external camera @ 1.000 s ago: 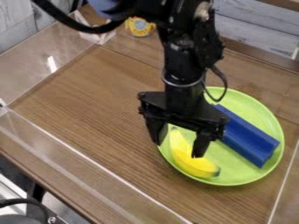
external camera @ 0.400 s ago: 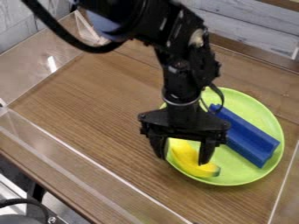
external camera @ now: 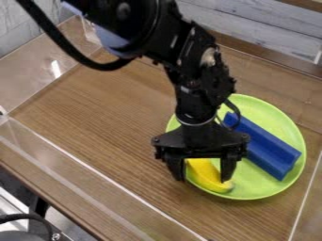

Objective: Put the banana in the green plate

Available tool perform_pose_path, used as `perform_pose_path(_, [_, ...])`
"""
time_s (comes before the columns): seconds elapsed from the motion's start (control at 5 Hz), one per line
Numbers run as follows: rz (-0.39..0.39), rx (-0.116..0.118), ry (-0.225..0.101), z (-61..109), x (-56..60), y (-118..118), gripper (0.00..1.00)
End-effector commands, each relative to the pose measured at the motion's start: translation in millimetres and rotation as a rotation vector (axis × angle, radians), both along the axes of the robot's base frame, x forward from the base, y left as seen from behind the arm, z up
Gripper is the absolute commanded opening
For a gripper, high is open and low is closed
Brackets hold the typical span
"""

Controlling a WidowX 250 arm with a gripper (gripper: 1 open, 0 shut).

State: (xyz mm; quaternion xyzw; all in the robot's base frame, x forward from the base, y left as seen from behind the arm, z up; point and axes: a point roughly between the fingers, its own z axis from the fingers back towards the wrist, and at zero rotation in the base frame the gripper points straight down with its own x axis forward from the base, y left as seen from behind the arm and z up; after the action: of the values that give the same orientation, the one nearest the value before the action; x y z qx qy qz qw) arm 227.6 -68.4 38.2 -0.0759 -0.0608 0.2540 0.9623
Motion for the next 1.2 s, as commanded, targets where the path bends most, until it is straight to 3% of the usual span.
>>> perform_pose_path(0.0, [0.023,-0.018,-0.026,0.5,2.4,-3,1.0])
perform_pose_path(0.4, [0.07,-0.038,-0.028,-8.4,1.2,-6,1.0])
perform_pose_path(0.6, [0.082,-0.046,-0.027,-10.8,0.7,-8,0.0])
perform_pose_path(1.0, [0.055,-0.024,-0.021,-4.3,0.7,-1,0.0])
